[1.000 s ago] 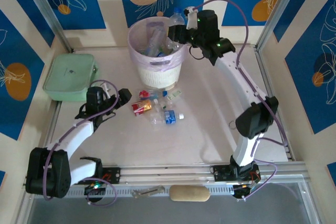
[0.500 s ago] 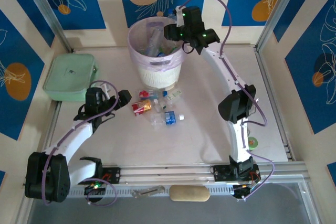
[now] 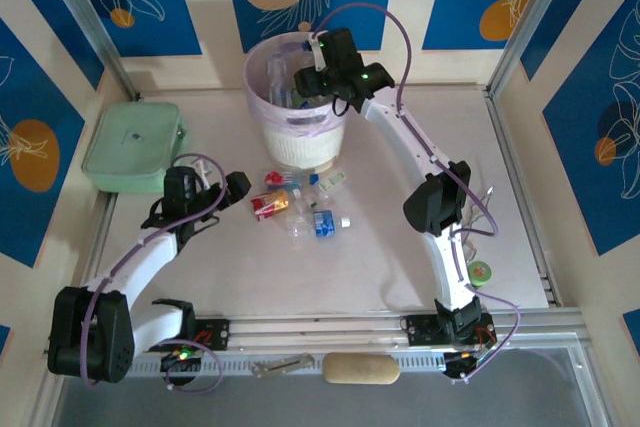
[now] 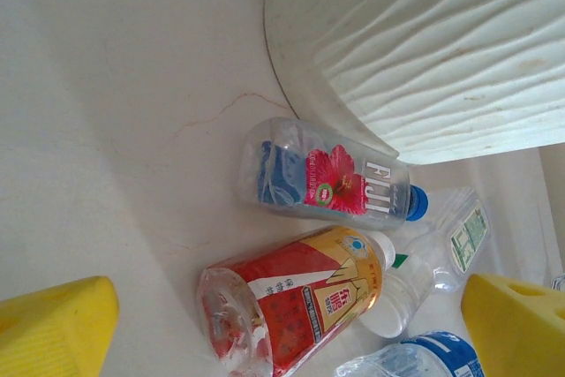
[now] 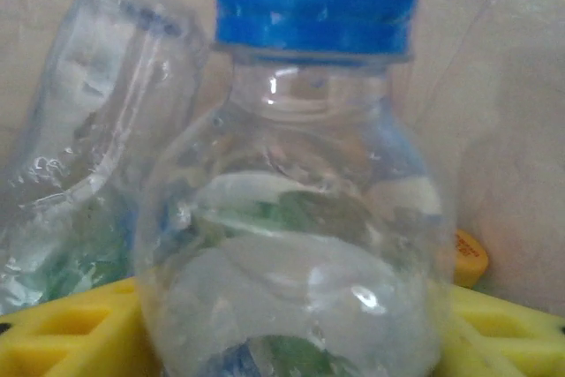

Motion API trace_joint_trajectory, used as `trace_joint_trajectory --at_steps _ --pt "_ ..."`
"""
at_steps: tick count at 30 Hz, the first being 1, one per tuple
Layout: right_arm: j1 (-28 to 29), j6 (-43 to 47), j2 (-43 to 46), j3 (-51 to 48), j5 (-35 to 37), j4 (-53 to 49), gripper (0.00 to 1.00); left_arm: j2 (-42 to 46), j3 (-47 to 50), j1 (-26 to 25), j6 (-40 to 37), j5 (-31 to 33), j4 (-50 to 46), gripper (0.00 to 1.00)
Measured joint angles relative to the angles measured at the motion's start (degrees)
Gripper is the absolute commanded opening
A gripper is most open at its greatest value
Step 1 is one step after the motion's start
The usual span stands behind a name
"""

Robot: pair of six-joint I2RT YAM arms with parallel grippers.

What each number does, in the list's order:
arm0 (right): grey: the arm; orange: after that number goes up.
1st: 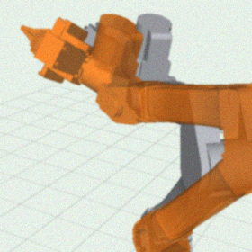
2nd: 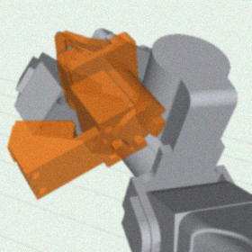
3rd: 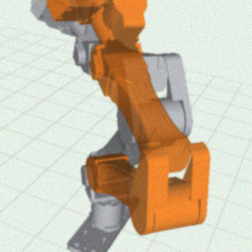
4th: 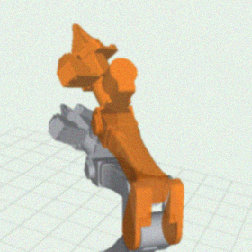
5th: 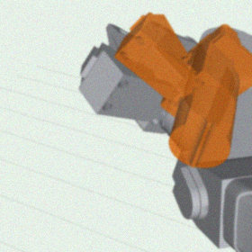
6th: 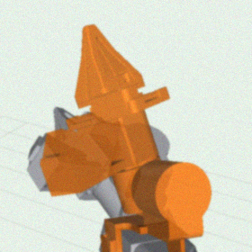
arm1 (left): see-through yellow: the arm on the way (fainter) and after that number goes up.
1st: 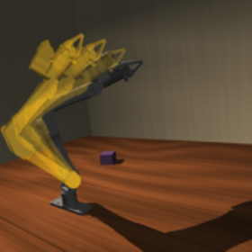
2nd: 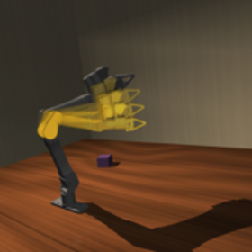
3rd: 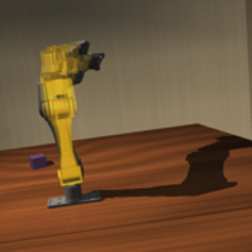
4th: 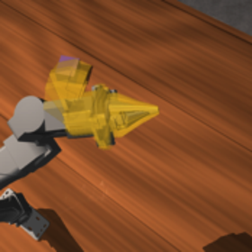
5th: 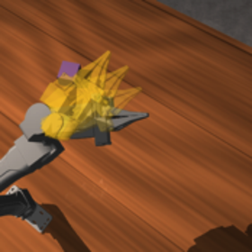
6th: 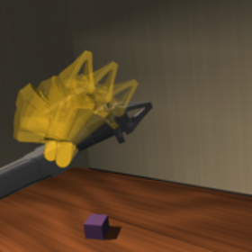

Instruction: Put the plastic bottles in the bin

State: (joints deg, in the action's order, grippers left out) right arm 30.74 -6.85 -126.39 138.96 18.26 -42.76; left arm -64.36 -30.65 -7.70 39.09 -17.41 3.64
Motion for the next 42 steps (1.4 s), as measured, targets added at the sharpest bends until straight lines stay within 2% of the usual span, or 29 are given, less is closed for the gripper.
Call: trace_joint_trajectory --at_steps 6,11,16,24,28,36,42 --pt "0.0 0.4 -0.6 1.7 0.0 -0.2 0.89 0.0 0.0 0.0 0.0 0.0 0.0 0.99" --pt "0.0 0.3 -0.6 4.5 0.0 -0.6 0.96 0.0 0.0 0.0 0.0 0.0 0.0 1.00" --pt "-0.1 0.0 -0.6 8.0 -0.7 -0.5 1.00 -0.7 0.0 0.0 -0.2 -0.2 -0.1 0.99" --pt "0.1 -0.6 2.5 6.4 -3.1 0.1 0.99 -2.2 -2.6 0.0 -2.7 -1.0 -2.9 1.00" --pt "0.7 -1.3 11.0 -4.8 -4.1 3.0 0.99 -2.6 -5.0 0.0 -5.2 -2.3 -5.4 0.99" --pt "2.2 -6.2 35.6 -42.1 -7.2 18.2 0.99 -4.2 -7.4 -0.5 -11.0 -5.3 -10.6 1.00" --pt "1.5 -12.6 45.8 -63.1 -7.1 24.8 0.99 -9.5 -7.7 -3.2 -12.7 -6.2 -9.6 0.99"
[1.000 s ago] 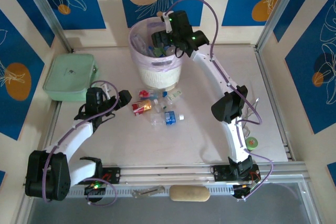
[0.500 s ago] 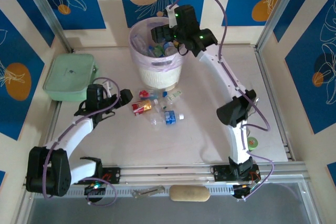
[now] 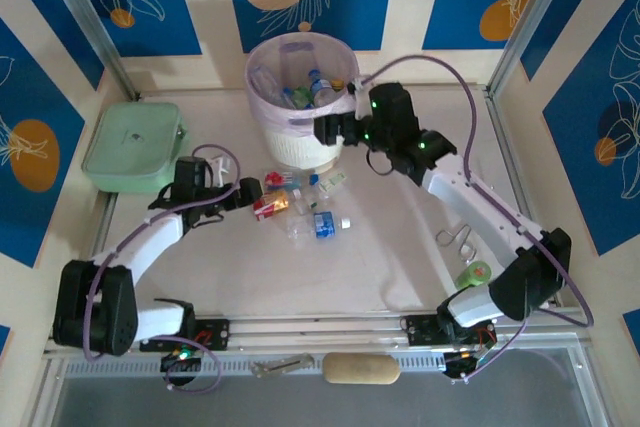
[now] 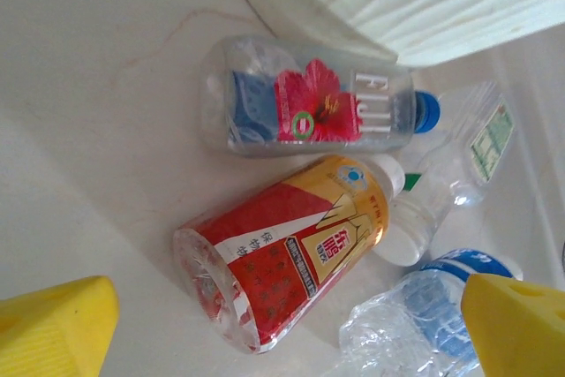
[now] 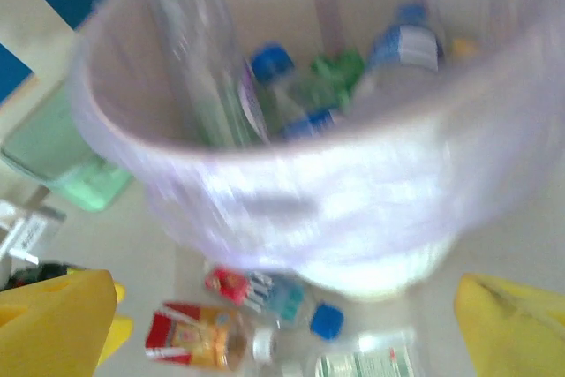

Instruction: Put the plastic bottles in the bin

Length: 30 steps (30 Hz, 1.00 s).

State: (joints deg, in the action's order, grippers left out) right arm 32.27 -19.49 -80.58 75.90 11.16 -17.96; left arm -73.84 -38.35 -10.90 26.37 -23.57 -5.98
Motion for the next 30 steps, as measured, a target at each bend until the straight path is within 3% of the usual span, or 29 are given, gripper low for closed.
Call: trace_joint_trajectory --at_steps 9,21,30 --pt "-2.9 -11.2 7.8 -20.0 0.2 5.2 0.99 -13.3 -8.7 -5.2 -7.0 0.5 0.6 0.99" --pt "-4.2 -15.9 7.9 -21.5 -0.1 9.8 0.99 -18.2 -14.2 -13.9 -14.8 4.6 -5.3 0.97" --pt "-4.2 -17.0 6.1 -21.5 -1.1 10.2 0.99 -17.9 -14.3 -16.9 -17.5 12.0 -14.5 0.83"
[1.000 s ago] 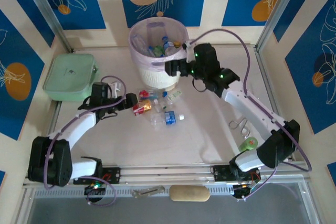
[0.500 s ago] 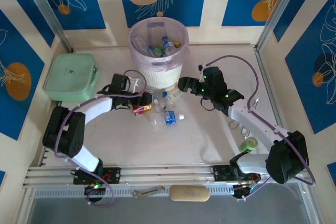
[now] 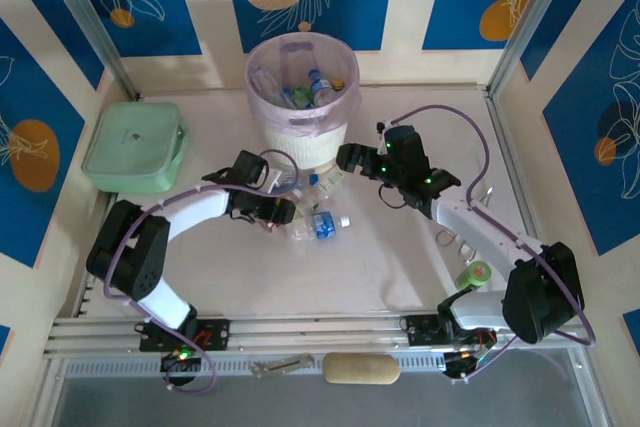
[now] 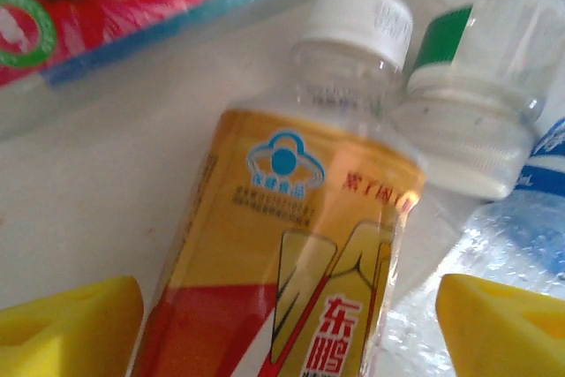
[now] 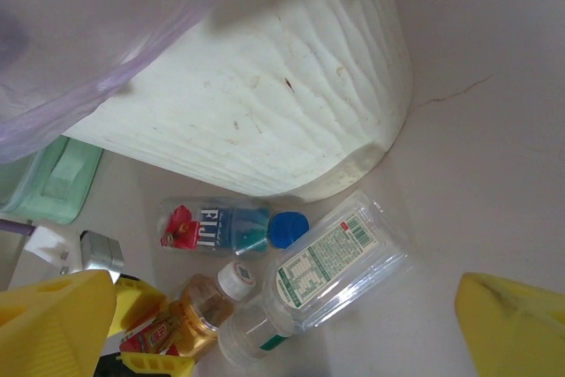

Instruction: Put the plastic bottles in the bin

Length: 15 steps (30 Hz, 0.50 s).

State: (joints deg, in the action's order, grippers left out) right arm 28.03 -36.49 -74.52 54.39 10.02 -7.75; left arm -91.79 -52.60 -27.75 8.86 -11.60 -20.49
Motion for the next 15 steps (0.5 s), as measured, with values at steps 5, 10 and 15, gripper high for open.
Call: trace_joint_trajectory --at_steps 5,10,15 --pt "0.0 0.0 -0.7 0.5 -0.5 0.1 0.99 -0.3 -1.1 -1.1 -1.3 3.0 -2.3 0.80" --pt "0.0 0.0 -0.8 0.6 -1.1 0.1 0.99 -2.6 -3.6 -2.0 -2.8 5.3 -2.6 0.80" --pt "0.0 0.0 -0.8 0.6 -1.1 0.1 0.99 -6.1 -5.1 -2.4 -3.5 6.3 -2.5 0.76"
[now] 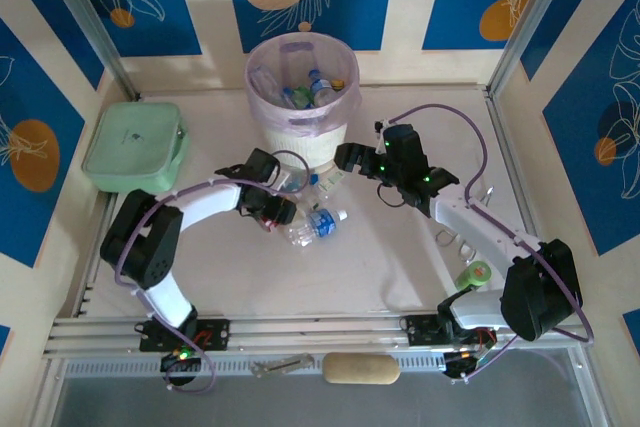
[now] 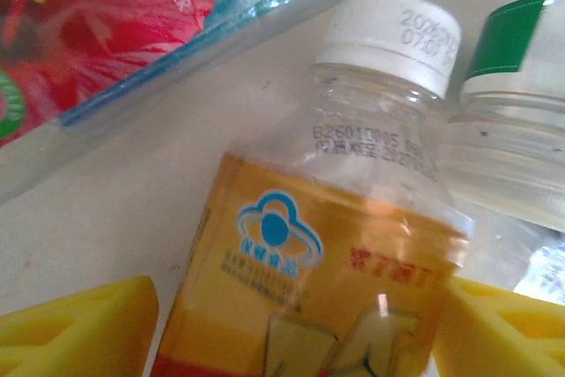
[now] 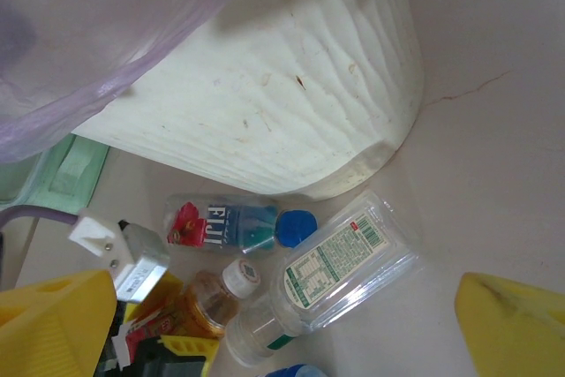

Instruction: Put the plastic bottles in the bin

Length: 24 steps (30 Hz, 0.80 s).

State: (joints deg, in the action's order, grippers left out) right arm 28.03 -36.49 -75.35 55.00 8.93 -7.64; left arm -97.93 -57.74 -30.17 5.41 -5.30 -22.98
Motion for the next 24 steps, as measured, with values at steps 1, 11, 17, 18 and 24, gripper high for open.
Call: trace_joint_trajectory --at_steps 1,11,17,18,24 --pt "0.0 0.0 0.0 0.0 0.0 0.0 0.99 -0.6 -0.2 -0.1 -0.2 0.1 0.0 0.75" --pt "0.0 -0.2 -0.6 0.2 -0.2 0.0 0.99 -2.9 -0.9 -1.5 -1.3 2.7 0.5 0.64" --pt "-0.3 -0.5 -0.9 0.2 -0.4 0.0 0.99 -2.9 -0.9 -1.6 -1.4 3.4 0.7 0.58" --pt "-0.3 -0.5 -0.9 0.2 -0.4 0.0 0.99 -2.8 -0.9 -1.7 -1.4 3.5 0.7 0.57" --pt "-0.3 -0.9 -0.9 0.2 -0.4 0.0 0.99 -0.2 -0.6 -1.7 -1.4 4.2 0.6 0.50"
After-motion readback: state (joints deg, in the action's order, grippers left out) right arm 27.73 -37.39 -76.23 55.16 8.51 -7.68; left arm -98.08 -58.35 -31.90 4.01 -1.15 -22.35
